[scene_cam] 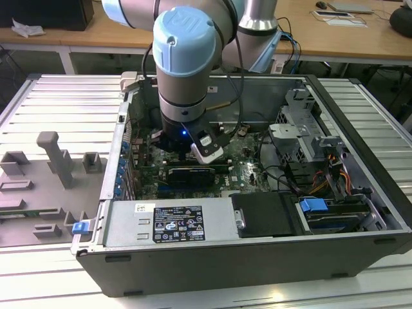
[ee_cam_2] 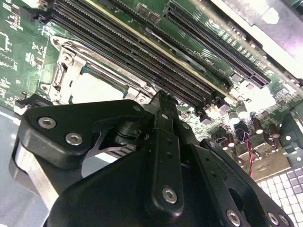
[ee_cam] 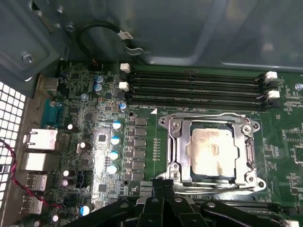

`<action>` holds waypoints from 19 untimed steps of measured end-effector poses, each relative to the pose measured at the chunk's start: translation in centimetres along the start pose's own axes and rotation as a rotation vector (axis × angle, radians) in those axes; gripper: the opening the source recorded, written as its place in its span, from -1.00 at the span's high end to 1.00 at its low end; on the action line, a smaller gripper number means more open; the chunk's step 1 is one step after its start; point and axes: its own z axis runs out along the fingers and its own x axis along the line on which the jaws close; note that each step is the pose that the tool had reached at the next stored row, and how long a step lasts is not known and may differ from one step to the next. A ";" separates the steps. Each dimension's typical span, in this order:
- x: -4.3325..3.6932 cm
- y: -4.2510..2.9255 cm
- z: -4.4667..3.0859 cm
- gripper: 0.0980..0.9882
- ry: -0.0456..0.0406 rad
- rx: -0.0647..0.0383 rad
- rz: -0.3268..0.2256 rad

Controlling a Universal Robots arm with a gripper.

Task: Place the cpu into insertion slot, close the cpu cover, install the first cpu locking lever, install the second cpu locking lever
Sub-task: 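Install the second cpu locking lever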

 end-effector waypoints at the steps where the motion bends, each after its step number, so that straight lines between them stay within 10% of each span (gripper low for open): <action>1: 0.01 -0.03 0.10 0.98 0.0000 -0.002 0.000; 13: 0.03 -0.14 0.99 0.98 -0.0010 -0.025 0.000; 19: 0.02 0.07 0.25 0.98 -0.0012 -0.026 0.000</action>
